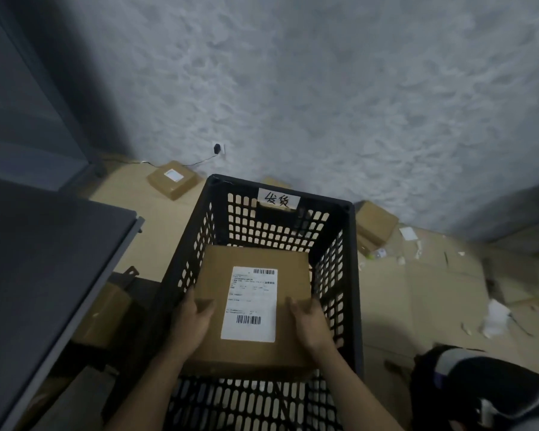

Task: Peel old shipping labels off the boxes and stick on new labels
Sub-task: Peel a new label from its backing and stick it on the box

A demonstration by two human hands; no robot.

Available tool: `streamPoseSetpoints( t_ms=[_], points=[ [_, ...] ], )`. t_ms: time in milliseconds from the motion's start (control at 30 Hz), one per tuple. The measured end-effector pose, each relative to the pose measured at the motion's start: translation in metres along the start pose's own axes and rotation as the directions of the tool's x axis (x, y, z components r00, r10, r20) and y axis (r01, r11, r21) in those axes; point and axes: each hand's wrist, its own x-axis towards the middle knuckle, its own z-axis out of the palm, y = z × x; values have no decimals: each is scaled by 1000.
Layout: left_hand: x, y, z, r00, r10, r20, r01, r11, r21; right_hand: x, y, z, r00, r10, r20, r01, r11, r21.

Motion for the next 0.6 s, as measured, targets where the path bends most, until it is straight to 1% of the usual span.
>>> streamPoseSetpoints(
  t_ms=[33,100,167,233,300,367,467,600],
  points=[
    [6,-5,4,1000,-14,-3,14,1000,24,6,5,3,1000,6,-6,-6,1000,9],
    [19,-18,12,1000,-24,4,23,997,73,19,14,7,998,37,-47,-39,999,-36],
    [32,-33,21,1000,-23,15,22,994,103,30,25,11,991,96,-92,-107,988,-114],
    [36,-33,29,999,-32,15,30,994,108,40,39,16,984,142,-105,-159,973,-169],
    [38,-32,33,999,-47,24,43,990,136,48,45,21,972,182,-148,-207,962,-180],
    [41,-36,36,998,-55,26,50,986,157,53,47,26,951,254,-177,-285,941,-182],
    [43,-42,39,998,-58,18,53,977,205,58,52,31,923,339,-182,-376,895,-238],
    [42,-50,40,997,-71,34,61,971,231,57,61,36,917,371,-143,-398,870,-293]
  ],
)
